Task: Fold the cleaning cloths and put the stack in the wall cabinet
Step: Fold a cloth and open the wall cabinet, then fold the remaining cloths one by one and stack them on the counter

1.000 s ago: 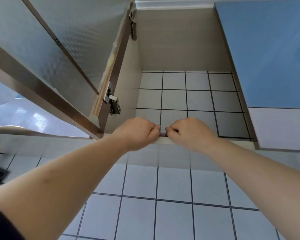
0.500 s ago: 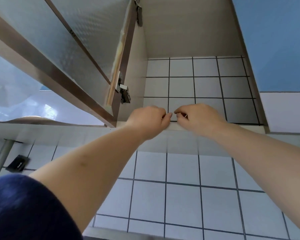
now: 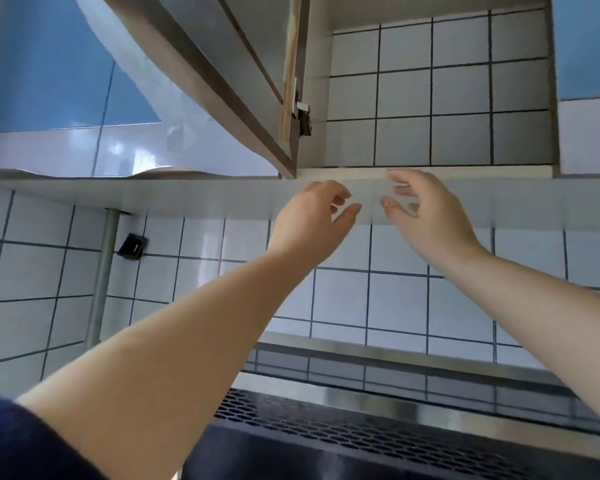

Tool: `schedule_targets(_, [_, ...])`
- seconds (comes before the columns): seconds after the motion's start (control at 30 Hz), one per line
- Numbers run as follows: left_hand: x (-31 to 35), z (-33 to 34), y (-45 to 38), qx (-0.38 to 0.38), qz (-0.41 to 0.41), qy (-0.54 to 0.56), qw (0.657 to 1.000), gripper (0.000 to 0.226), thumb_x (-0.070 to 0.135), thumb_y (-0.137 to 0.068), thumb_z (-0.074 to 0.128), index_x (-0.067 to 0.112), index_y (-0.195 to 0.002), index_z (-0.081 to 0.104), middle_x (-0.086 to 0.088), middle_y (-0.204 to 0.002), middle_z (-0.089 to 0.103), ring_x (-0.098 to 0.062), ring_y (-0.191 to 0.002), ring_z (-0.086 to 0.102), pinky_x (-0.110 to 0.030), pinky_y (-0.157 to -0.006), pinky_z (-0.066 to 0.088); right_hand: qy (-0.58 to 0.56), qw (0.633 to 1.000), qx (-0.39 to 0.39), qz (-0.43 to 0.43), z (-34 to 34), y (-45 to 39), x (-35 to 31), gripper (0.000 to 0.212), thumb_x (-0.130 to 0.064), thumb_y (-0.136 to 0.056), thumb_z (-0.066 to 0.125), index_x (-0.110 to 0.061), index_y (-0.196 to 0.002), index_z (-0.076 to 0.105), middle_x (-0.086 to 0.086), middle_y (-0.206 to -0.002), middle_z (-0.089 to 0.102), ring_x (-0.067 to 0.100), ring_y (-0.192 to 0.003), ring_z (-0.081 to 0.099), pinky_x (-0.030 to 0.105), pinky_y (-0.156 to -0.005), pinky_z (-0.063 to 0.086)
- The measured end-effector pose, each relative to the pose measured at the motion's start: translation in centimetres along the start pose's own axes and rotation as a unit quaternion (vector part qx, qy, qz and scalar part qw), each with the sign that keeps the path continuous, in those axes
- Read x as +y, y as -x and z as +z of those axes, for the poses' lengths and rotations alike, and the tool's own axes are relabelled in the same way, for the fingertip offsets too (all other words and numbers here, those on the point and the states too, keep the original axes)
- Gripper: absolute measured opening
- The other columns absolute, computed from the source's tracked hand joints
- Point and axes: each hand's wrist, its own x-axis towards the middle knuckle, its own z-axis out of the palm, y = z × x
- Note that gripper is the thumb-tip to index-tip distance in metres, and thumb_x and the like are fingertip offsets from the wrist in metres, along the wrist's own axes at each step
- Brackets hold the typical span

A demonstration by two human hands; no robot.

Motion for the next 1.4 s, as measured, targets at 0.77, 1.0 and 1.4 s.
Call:
schedule_targets(0.77, [1.8, -16.4, 27.7, -0.079, -0.347, 0.033, 0.934, 0.033, 0.029, -0.083, 0.067, 0.023, -0.115, 0.058, 0.012, -0.108, 0.061, -0.003, -0.093, 0.061, -0.017, -0.073, 0.049, -0.206, 0.932, -0.265, 0.137, 4.2, 24.2, -14.6, 0.048, -0.027, -0.084, 0.068, -0.023, -0.129, 0.050, -0.005, -0.133, 0.052, 0.006, -0.117, 0.051, 0.027, -0.098, 0.044])
schedule_targets(1.0, [7.1, -20.4, 38.0, -0.004, -0.477, 0.053, 0.877, 0.026, 0.019, -0.080, 0.072, 0.024, -0.103, 0.061, 0.001, -0.106, 0.066, -0.011, -0.091, 0.066, -0.031, -0.087, 0.053, -0.326, 0.855, -0.372, 0.157, 2.1, 31.7, -18.6, 0.051, -0.023, -0.083, 0.069, -0.023, -0.130, 0.049, -0.006, -0.131, 0.052, 0.007, -0.119, 0.050, 0.025, -0.101, 0.040])
schedule_targets(1.4, [22.5, -35.4, 54.6, 0.066, -0.586, -0.136, 0.796, 0.035, 0.023, -0.080, 0.071, 0.021, -0.114, 0.060, 0.007, -0.107, 0.065, -0.002, -0.095, 0.064, -0.015, -0.077, 0.052, -0.475, 0.672, -0.555, 0.124, -1.5, 45.4, -34.1, 0.053, -0.019, -0.087, 0.065, -0.017, -0.136, 0.046, -0.003, -0.131, 0.053, 0.011, -0.121, 0.051, 0.027, -0.104, 0.040])
